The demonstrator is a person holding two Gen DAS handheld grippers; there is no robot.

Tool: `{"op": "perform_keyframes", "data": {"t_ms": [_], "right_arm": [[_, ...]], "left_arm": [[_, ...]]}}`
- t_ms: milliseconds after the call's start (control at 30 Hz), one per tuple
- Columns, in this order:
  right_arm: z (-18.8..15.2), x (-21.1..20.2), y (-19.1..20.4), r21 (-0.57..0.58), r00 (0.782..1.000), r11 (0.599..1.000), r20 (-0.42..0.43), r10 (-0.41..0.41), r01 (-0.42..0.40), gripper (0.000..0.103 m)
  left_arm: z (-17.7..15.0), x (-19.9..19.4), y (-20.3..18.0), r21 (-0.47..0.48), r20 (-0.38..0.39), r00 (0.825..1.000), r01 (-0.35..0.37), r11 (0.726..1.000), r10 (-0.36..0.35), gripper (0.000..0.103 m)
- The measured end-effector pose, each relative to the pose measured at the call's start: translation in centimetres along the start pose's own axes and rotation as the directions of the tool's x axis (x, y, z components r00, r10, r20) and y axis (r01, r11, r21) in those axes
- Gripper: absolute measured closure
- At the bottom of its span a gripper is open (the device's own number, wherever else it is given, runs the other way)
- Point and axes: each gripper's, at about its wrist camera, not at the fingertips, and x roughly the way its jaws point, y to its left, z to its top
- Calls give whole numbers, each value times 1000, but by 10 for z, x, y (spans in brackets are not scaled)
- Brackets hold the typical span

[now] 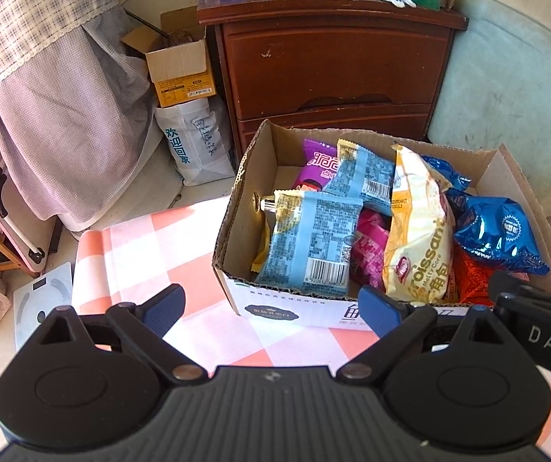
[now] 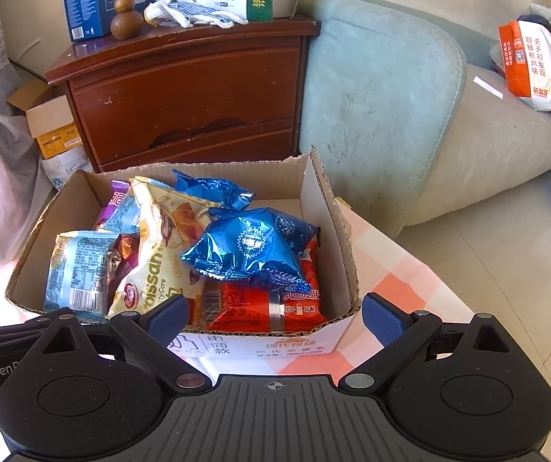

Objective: Organize snacks

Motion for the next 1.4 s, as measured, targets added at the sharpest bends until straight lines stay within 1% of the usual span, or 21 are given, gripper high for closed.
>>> {"op": "perform_keyframes", "data": {"t_ms": [267, 1000, 1200, 1400], "right_arm": [[0, 1, 2, -10, 1000, 1000, -8, -5, 5, 5], [-2, -4, 8, -41, 1000, 999, 7, -10, 11, 5], [-6, -9, 10, -53, 1000, 998, 17, -14, 15, 5], [-17, -18, 11, -73, 1000, 997, 21, -13, 15, 5]], "left_arm": [[-1, 1, 1, -8, -13, 1000, -2, 1000, 2, 7], [-4, -4, 4, 13, 9, 1000, -28, 1000, 28, 7], [-11, -11, 5, 9, 24, 999, -39, 999, 39, 7], [-27, -19, 11, 21, 17, 999, -44, 999, 44, 7]]}}
